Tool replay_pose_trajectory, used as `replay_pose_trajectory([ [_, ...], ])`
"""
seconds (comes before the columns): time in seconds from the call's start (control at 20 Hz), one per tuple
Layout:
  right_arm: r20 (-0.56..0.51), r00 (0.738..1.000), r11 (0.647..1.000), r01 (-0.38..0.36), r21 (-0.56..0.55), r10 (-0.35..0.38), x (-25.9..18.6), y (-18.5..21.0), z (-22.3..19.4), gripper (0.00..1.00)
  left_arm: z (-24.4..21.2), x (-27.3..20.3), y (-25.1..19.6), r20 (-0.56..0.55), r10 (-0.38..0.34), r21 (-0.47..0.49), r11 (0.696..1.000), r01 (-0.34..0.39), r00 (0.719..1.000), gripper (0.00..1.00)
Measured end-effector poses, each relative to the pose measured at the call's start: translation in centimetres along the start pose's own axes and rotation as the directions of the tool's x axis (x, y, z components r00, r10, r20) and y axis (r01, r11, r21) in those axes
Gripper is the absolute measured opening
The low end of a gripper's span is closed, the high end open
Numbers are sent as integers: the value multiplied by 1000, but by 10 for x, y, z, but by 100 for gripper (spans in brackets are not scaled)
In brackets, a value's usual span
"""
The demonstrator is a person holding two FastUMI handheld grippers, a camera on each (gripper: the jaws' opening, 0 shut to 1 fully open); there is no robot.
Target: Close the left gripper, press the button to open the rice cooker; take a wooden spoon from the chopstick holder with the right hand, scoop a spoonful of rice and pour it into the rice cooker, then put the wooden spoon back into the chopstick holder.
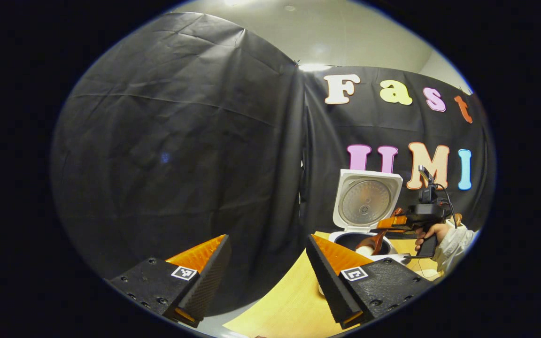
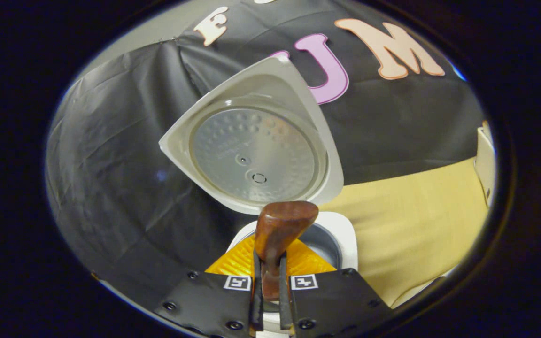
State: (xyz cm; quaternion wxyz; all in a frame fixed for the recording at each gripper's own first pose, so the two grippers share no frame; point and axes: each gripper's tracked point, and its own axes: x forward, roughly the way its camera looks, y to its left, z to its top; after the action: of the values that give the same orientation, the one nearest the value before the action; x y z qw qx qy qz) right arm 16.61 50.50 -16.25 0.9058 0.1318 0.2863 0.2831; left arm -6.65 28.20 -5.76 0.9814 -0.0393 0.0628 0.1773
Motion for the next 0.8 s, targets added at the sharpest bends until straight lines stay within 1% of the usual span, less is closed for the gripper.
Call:
replay_pose_trajectory([
  [0.1, 9, 1000, 999, -1, -48, 2, -3, 3, 1, 17, 0, 0, 1, -2, 0, -6, 1000, 0, 1000, 95],
  [0.15, 16, 1000, 997, 2, -83, -1, -5, 4, 2, 17, 0, 0, 1, -4, -2, -9, 1000, 2, 1000, 92],
  [0.2, 25, 1000, 992, 7, -127, -4, -7, 6, 5, 17, 1, 0, 1, -5, -1, -12, 1000, 1, 1000, 95],
  [0.25, 38, 999, 985, 12, -175, -6, -9, 8, 8, 17, 0, 0, 1, -6, -1, -13, 1000, 1, 1000, 92],
  [0.35, 67, 998, 962, 24, -272, -6, -10, 8, 14, 15, 1, 0, 1, -4, -5, -15, 1000, 5, 1000, 92],
  [0.5, 97, 995, 922, 38, -386, 0, -17, 13, 23, 17, 3, -1, 1, 1, -14, -11, 1000, 14, 1000, 93],
  [0.6, 121, 993, 886, 44, -461, 14, -22, 18, 30, 16, 4, -1, 0, 7, -22, -8, 1000, 22, 1000, 95],
  [0.8, 171, 984, 775, 71, -628, 48, -31, 27, 42, 16, 6, -3, -1, 13, -30, -6, 1000, 30, 999, 92],
])
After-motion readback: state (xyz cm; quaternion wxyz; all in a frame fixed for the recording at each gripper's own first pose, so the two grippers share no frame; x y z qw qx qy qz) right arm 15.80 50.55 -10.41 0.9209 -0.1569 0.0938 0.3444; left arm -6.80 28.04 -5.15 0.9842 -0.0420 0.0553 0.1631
